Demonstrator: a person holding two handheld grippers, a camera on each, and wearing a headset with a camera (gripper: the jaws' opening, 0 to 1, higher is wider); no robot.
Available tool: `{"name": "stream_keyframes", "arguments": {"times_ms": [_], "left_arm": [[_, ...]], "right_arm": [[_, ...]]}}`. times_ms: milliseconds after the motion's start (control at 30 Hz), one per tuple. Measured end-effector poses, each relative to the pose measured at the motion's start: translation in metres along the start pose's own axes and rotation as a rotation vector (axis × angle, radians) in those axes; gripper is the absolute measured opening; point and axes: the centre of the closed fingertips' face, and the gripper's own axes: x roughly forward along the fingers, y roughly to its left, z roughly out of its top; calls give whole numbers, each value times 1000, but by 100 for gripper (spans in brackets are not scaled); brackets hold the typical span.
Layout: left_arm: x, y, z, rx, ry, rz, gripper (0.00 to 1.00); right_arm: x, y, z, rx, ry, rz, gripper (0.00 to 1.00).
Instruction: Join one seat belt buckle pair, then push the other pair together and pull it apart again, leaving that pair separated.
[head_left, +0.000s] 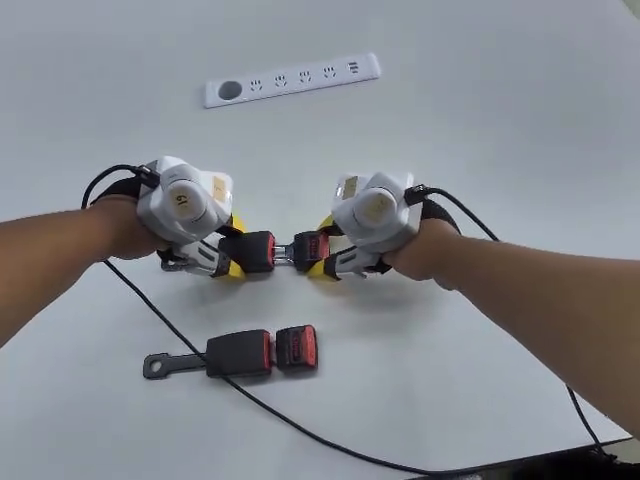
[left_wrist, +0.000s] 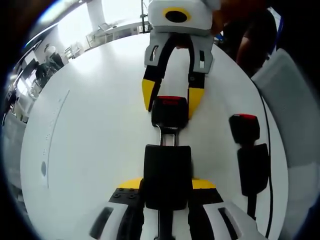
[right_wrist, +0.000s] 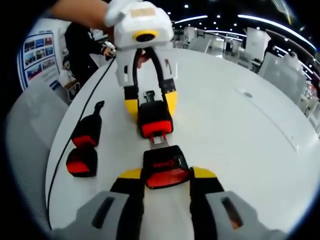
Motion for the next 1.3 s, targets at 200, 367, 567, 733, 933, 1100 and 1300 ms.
{"name": "stream_keyframes", "arguments": {"times_ms": [200,367,567,733,933,1100,1300], "left_arm": [[0,0,0,-3,1,1,34],[0,0,0,-4,-1,1,34],[0,0,-1,-6,-4,1,34],[-1,0,-1,-8,-8,1,34],[-2,0,-1,-10,-11,0,34],[-2,0,-1,-14,-16,1,35],[-2,0,-1,-13,-18,0,35]], "right_arm": [[-14,-4,-14,23,7,-15,34],[-24,-6,-24,24,14,-24,34],[-33,-9,-35,27,19,-26,35],[-40,-10,-42,30,20,-31,35],[-55,-12,-53,32,27,-37,35],[-60,-17,-61,43,24,-47,35],[-69,-15,-66,39,37,-43,35]]}}
